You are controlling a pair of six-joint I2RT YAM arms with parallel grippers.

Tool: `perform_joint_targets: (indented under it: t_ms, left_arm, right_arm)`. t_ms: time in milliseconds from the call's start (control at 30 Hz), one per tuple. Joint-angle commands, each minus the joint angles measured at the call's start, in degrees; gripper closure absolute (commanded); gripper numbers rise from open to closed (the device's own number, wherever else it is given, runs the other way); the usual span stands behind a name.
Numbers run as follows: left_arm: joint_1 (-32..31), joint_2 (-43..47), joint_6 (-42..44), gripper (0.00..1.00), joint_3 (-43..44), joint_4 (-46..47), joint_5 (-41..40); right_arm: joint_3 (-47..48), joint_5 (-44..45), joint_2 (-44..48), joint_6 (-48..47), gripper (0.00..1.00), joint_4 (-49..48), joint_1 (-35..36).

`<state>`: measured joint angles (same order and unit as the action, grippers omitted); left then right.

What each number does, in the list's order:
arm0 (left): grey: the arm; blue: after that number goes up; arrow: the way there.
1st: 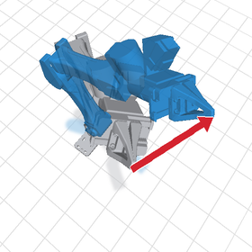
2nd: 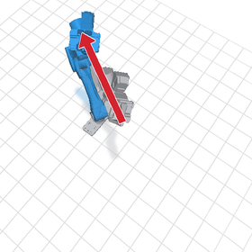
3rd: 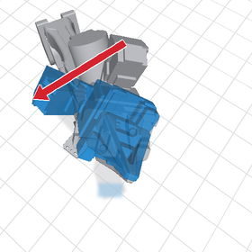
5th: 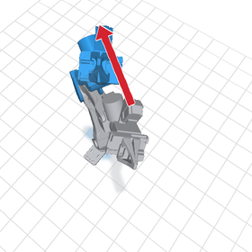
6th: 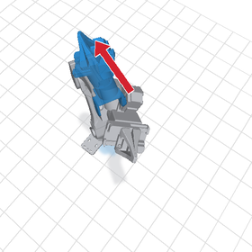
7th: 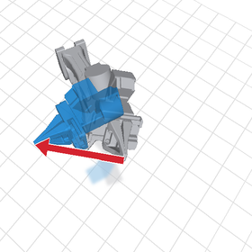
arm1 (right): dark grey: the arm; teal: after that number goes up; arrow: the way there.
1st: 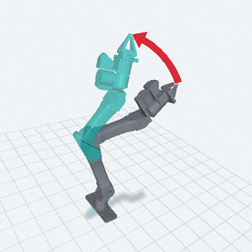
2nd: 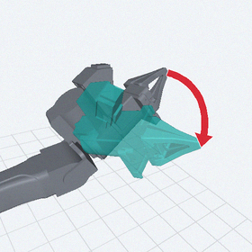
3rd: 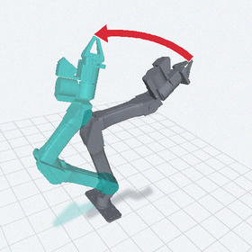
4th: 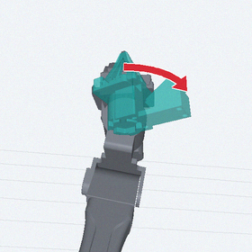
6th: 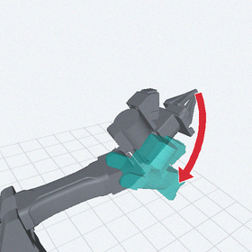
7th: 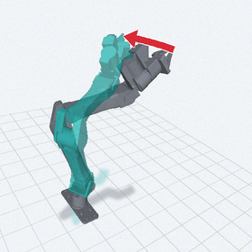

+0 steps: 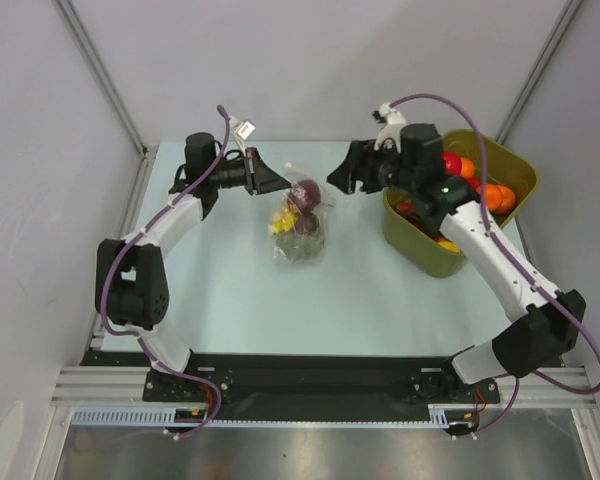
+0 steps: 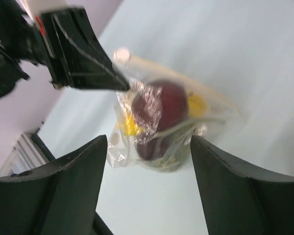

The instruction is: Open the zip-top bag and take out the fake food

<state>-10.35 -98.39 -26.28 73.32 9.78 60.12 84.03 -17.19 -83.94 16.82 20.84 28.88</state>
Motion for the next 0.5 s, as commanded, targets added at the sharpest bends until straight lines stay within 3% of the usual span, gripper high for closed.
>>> perform_joint_targets:
  t_ms: [0,200,467]
  left_arm:
    - [0.24,4.08,2.29,1.0,3.85,5.25,11.42]
    - [0.15,6.71,2.2,1.0,4.73,3.32,17.21]
    - [-2.74,7.68,2.55,1.0,3.94,-1.34,23.9]
  right_arm:
    - [3.5,-16.1,2.03,-1.52,0.25,-2.21,-4.79]
    - [9.83,-26.13,-3.94,-6.53,0.26,2.63,-4.89]
    - [6.59,-33.17,-6.23,-5.66,0.3,-7.92,-4.27]
